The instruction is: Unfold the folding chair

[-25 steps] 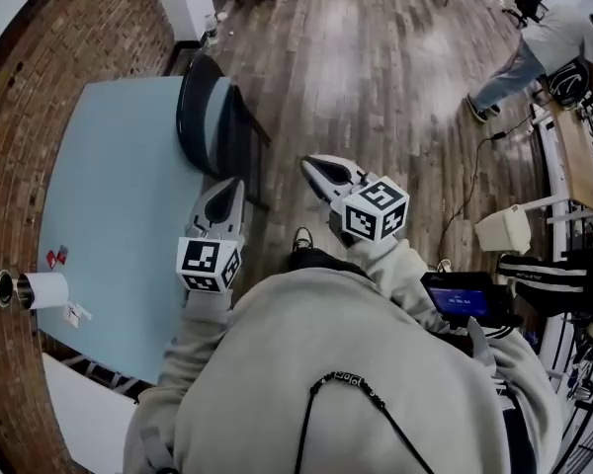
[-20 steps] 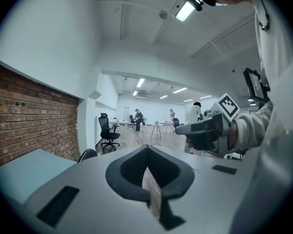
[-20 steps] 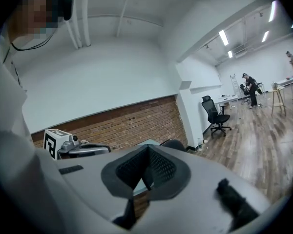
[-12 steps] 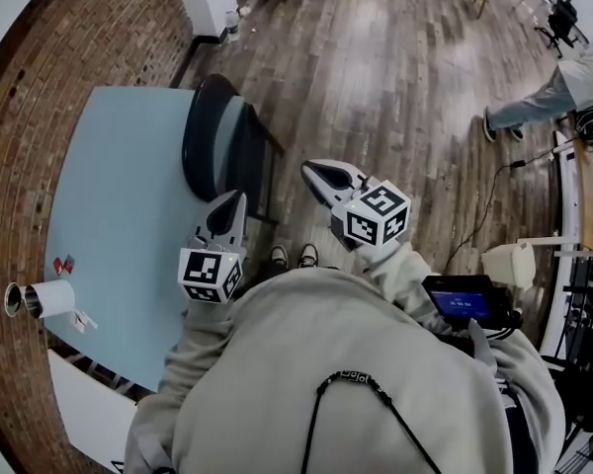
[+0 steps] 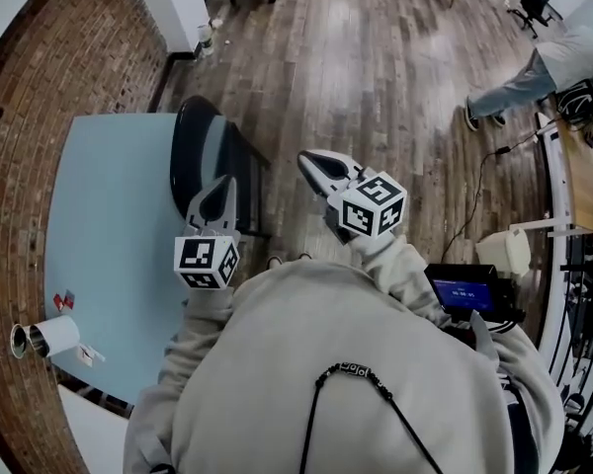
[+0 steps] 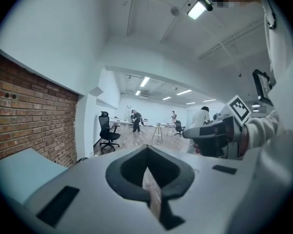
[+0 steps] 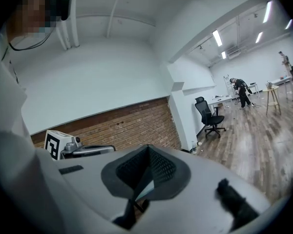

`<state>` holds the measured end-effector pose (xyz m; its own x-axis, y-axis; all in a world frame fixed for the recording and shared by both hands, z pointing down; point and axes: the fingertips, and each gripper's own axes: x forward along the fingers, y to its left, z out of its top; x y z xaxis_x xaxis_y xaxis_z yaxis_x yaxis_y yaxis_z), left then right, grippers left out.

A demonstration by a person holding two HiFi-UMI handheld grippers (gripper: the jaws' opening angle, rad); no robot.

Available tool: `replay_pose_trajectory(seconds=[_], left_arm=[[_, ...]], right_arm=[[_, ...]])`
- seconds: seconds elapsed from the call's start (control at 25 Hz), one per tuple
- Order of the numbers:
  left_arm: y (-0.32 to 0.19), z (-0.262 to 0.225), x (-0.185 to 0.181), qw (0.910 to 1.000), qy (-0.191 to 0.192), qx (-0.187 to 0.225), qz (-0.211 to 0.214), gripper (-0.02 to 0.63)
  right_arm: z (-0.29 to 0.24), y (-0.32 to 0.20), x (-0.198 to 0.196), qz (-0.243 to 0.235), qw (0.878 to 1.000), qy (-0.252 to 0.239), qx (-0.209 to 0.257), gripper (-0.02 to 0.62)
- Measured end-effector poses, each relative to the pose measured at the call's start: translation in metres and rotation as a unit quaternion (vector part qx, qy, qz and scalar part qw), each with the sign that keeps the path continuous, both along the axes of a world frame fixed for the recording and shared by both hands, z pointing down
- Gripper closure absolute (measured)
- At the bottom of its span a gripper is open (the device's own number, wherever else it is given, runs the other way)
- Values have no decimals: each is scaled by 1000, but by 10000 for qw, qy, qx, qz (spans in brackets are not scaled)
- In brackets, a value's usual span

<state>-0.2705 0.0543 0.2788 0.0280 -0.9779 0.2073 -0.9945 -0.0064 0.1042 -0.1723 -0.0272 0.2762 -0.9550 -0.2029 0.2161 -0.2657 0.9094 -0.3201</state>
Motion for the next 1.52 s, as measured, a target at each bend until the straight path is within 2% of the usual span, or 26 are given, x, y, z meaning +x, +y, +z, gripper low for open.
replay_pose_trajectory(seconds=[0.12, 0.2, 0.36, 0.48, 0.56, 0.64, 0.76, 0.92, 1.04, 1.2, 1.24, 1.36, 1.4, 1.44, 1.48, 1.52], left_arm=[[-9, -2, 13, 10000, -55, 16, 70, 601], [-14, -1, 2, 9998, -171, -69, 64, 601], [-21, 24, -57, 9980, -81, -617, -97, 601], [-37, 56, -108, 9927, -30, -1192, -184, 601], [-51, 87, -139, 9846, -26, -1745, -120, 472], [-65, 120, -171, 9721, -154, -2335, -149, 335], [-74, 162, -213, 9515, -211, -3051, -348, 286], [-67, 223, -238, 9249, 493, -3726, -570, 227], [-61, 256, -249, 9070, 753, -4087, -690, 225], [-66, 275, -245, 8883, 1575, -4267, -631, 222], [-70, 277, -241, 8835, 1665, -4345, -537, 224], [-70, 288, -226, 8624, 1444, -4851, -137, 231], [-70, 289, -225, 8607, 1274, -4928, -104, 285], [-72, 288, -227, 8621, 1108, -4943, -127, 424], [-74, 286, -228, 8636, 987, -4941, -171, 515], [-75, 285, -228, 8637, 935, -4948, -202, 523]], right_arm=[[-10, 7, -6, -86, 9997, -49, 215, 589], [-15, 13, -14, -226, 9991, -46, 351, 589], [-12, 13, -20, -286, 9990, -28, 329, 589], [-9, 4, -16, -163, 9995, 14, 272, 589], [-9, 1, -15, -128, 9995, 25, 280, 589], [-8, -1, -15, -105, 9995, 45, 285, 589], [-3, -2, -13, -53, 9996, 127, 263, 589], [7, -11, 0, 191, 9995, 207, 132, 589], [15, -19, 12, 390, 9988, 303, 63, 589], [29, -21, 24, 541, 9975, 452, -70, 589], [31, -22, 26, 561, 9972, 483, -88, 589], [35, -21, 31, 599, 9966, 545, -138, 589], [36, -20, 33, 613, 9965, 555, -149, 589], [36, -20, 35, 627, 9963, 566, -157, 589], [35, -20, 37, 645, 9961, 577, -165, 589], [35, -20, 40, 671, 9959, 588, -178, 589]])
